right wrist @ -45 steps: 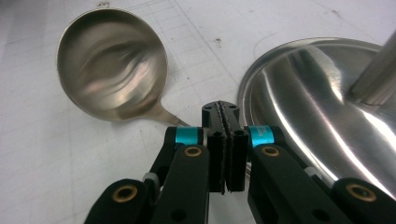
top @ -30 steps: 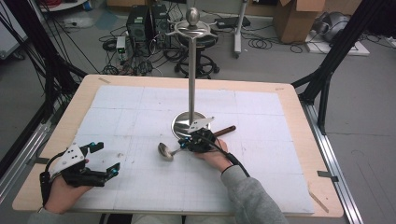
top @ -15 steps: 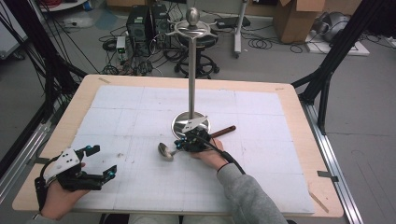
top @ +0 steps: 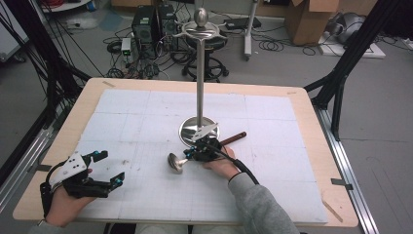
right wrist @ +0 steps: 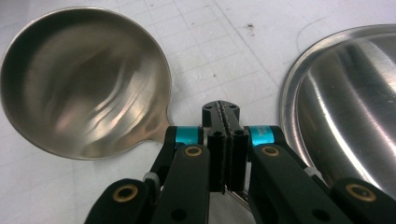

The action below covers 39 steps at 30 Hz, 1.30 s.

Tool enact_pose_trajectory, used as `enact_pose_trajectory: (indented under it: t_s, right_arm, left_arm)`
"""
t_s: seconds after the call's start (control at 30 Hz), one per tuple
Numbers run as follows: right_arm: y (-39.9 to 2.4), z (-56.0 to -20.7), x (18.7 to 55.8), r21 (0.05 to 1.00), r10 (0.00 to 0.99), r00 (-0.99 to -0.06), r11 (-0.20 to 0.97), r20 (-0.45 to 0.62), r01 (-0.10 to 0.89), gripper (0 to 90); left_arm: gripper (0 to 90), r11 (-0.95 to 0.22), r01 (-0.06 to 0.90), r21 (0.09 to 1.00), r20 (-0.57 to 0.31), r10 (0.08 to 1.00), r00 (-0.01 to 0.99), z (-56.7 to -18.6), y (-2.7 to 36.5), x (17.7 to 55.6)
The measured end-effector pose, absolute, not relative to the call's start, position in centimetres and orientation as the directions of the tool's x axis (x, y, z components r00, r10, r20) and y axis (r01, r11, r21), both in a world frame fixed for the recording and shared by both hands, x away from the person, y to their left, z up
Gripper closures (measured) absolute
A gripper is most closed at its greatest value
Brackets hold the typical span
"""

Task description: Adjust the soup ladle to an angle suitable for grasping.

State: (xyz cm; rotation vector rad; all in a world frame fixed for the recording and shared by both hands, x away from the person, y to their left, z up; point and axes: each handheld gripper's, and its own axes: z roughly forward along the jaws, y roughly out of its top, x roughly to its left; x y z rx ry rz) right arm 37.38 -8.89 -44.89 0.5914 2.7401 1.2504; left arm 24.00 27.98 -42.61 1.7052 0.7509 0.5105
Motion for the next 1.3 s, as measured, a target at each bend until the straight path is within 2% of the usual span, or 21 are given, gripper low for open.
enact_pose_trajectory:
  t_s: [0.7,0.97,1.3]
  right_arm:
    - [-10.8,-44.9,33.8,0.742,0.384,-0.919,0.591,0.085,0.316,89.9]
    - [-11.6,-44.5,32.4,0.724,0.371,-0.928,0.631,0.032,0.278,89.9]
    - [-13.7,-44.3,30.9,0.705,0.344,-0.938,0.655,0.041,0.272,89.9]
  left_arm:
    - [1.7,-0.180,0.213,0.960,-0.039,0.670,0.741,-42.8,26.6,25.9]
    - [1.7,-0.172,0.213,0.962,-0.044,0.669,0.742,-42.8,26.6,26.2]
    - [1.7,-0.175,0.196,0.965,-0.037,0.650,0.759,-42.7,26.5,25.9]
